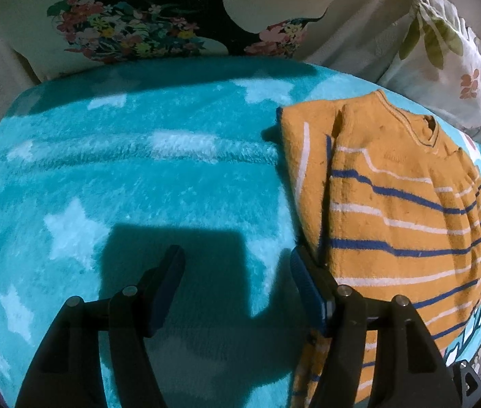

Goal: Fold small clothes

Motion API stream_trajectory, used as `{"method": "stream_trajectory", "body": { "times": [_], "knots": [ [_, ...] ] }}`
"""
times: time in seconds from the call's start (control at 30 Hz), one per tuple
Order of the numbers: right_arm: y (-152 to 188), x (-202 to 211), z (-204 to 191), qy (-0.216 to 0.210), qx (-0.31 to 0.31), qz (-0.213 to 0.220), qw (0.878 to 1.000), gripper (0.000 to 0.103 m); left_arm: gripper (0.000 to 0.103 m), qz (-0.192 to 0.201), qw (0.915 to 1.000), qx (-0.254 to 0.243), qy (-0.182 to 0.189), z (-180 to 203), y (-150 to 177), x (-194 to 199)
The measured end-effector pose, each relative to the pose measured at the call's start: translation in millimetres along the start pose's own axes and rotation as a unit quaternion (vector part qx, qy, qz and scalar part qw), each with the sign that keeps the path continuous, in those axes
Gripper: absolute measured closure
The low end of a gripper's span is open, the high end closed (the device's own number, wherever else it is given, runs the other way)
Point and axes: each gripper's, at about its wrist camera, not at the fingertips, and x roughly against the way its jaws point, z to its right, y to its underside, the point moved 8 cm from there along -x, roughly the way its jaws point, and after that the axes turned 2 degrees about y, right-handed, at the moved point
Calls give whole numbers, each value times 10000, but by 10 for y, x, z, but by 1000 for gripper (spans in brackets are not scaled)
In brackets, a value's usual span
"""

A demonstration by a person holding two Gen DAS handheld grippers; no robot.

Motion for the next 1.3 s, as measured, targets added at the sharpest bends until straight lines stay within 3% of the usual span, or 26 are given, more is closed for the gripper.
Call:
{"method": "stream_trajectory", "body": {
  "times": [0.27, 0.63, 0.77, 0.87, 1.03, 1.3],
  "knots": [
    [-126, -60, -17, 392, 264, 154, 9988, 40, 37, 79, 9996, -7, 280, 79, -136, 51],
    [-231, -89, -117, 960, 491, 324, 9936, 40, 37, -222, 9867, 218, 1593, 271, -472, -41],
    [-158, 22, -222, 1083, 526, 408, 9919, 40, 36, -320, 9821, 213, 1841, 330, -496, -66],
    [-99, 61, -296, 1404, 708, 493, 9863, 40, 35, -439, 9766, 205, 2097, 407, -487, -116],
    [-108, 42, -316, 1767, 912, 576, 9783, 40, 32, -545, 9715, 9, 2305, 591, -447, -169],
    [-311, -105, -206, 1940, 1004, 618, 9739, 40, 27, -692, 9685, -66, 2393, 698, -511, -284]
  ]
}}
